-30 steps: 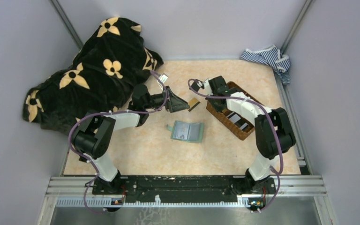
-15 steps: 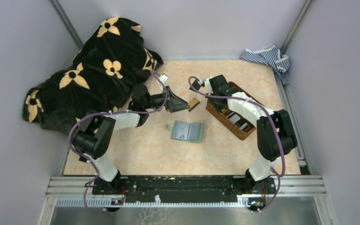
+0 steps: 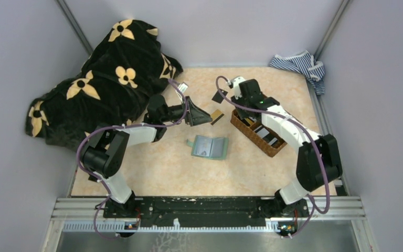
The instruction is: Take the credit cards out of the card holder
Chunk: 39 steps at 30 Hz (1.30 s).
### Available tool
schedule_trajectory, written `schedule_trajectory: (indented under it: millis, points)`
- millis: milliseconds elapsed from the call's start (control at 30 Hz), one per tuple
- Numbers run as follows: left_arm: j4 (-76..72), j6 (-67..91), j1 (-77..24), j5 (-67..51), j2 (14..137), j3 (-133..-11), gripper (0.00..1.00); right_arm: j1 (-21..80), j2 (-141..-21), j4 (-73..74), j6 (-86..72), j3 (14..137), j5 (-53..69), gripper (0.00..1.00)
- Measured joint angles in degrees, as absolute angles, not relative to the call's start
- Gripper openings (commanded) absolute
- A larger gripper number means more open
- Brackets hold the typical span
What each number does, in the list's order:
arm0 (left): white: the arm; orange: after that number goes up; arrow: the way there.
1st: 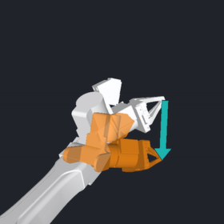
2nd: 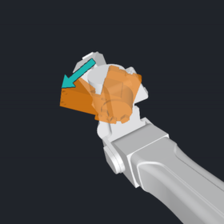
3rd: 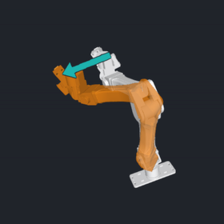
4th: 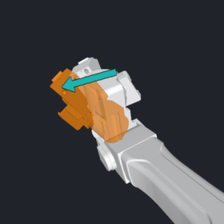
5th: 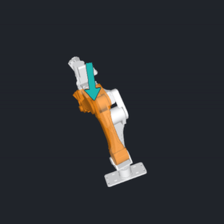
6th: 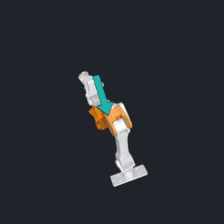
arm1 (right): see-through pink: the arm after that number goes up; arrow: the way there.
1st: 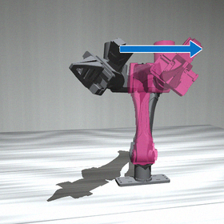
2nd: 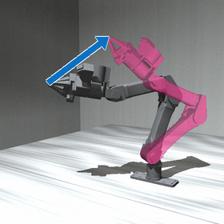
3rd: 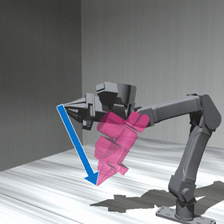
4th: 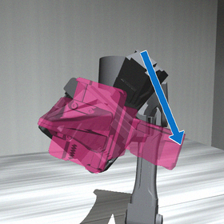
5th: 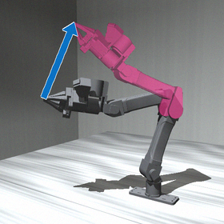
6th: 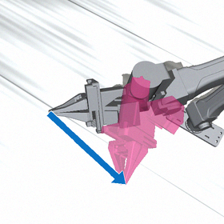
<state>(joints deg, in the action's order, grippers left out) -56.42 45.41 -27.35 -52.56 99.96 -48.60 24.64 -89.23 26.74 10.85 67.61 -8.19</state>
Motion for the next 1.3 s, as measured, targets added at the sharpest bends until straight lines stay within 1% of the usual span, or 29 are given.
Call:
schedule_trajectory:
  millis: [133, 233, 267, 300, 333, 400, 433, 567, 633, 767, 867, 900, 933, 967, 1033, 1067, 1100, 1133, 1167, 1200, 1233, 1300]
  points:
    - [-54.89, 44.1, -27.35, -51.05, 99.92, -48.6, 0.82, 24.95, -83.29, 21.19, 9.15, 65.3, -6.7, 0.31]
    - [-49.25, 40.88, -27.44, -47.55, 98.7, -48.6, 0.82, 27.55, -73.52, 12.71, 7.4, 58.85, -5.34, 0.33]
    - [-47.16, 39.59, -27.53, -46.26, 97.93, -48.6, 0.82, 28.47, -71.26, 10.96, 6.42, 57.84, -4.54, 0.35]
    - [-44.86, 38.15, -27.66, -44.49, 96.9, -48.6, 0.82, 29.19, -69.47, 9.28, 5.19, 57.28, -3.36, 0.27]
    - [-42.48, 36.56, -27.94, -42.39, 95.64, -48.6, 0.82, 29.89, -68.29, 7.31, 3.68, 57.04, -1.23, 0.16]
    - [-38.63, 33.76, -28.67, -38.7, 93.25, -48.6, 0.82, 30.68, -68.2, 4.14, 1.28, 57.01, 2.37, 0.03]
    - [-36.64, 32.38, -29.19, -36.45, 91.94, -48.6, 0.82, 31.51, -68.82, 3.16, 0.38, 56.9, 3.11, 0.0]
    - [-29.95, 28.12, -31.05, -29.23, 87.85, -48.07, 0.82, 39.38, -71.57, 1.23, -1.83, 53.45, 2.15, 0.0]
    - [-26.37, 26.2, -31.53, -27.18, 85.56, -45.91, 0.81, 42.78, -72.29, 0.58, -3.09, 50.28, -0.03, 0.0]
    - [-20.53, 25.17, -32.49, -20.82, 81.62, -40.34, 0.81, 44.34, -72.34, -2.74, -9.02, 41.85, 0.51, 0.0]
    - [-17.45, 25.54, -32.73, -17.69, 78.04, -35.62, 0.81, 44.88, -72.31, -4.56, -12.71, 35.83, -1.67, 0.0]
    - [-16.8, 25.96, -32.77, -16.64, 76.75, -33.91, 0.81, 45.04, -72.31, -4.71, -13.47, 34.54, -2.83, 0.03]
    - [-16.25, 26.39, -32.77, -15.7, 75.5, -32.23, 0.81, 45.34, -72.31, -4.64, -14.22, 33.58, -4.71, 0.1]
    - [-15.66, 26.92, -32.82, -14.92, 74.43, -30.87, 0.82, 45.74, -72.31, -4.58, -14.81, 32.95, -6.87, 0.2]
    - [-14.48, 27.7, -33.19, -13.47, 72.82, -28.73, 0.87, 46.57, -72.34, -4.69, -15.55, 32.86, -10.41, 0.4]
    - [-14.15, 28.05, -33.43, -13.02, 72.36, -28.12, 0.89, 47.18, -72.31, -4.8, -15.46, 32.97, -12.67, 0.44]
    - [-13.98, 28.47, -33.78, -12.69, 72.03, -27.64, 0.92, 47.7, -72.31, -4.89, -15.4, 33.1, -14.57, 0.46]
    - [-14.04, 28.77, -34.11, -12.58, 71.94, -27.4, 0.92, 48.14, -72.34, -5.04, -15.22, 33.15, -16.38, 0.36]
    - [-14.15, 29.04, -34.52, -12.6, 71.96, -27.38, 0.93, 48.34, -72.36, -5.02, -15.2, 33.23, -17.54, 0.17]
    - [-14.46, 29.19, -34.94, -12.75, 72.1, -27.4, 0.92, 48.45, -72.62, -4.84, -15.03, 33.56, -18.48, 0.02]
    - [-14.76, 29.36, -35.38, -13.08, 72.34, -27.49, 0.91, 48.49, -73.1, -4.78, -15.14, 34.04, -19.27, 0.0]
    - [-15.38, 29.69, -36.8, -13.96, 73.84, -28.36, 0.89, 48.58, -74.96, -5.41, -16.43, 35.07, -19.79, 0.0]
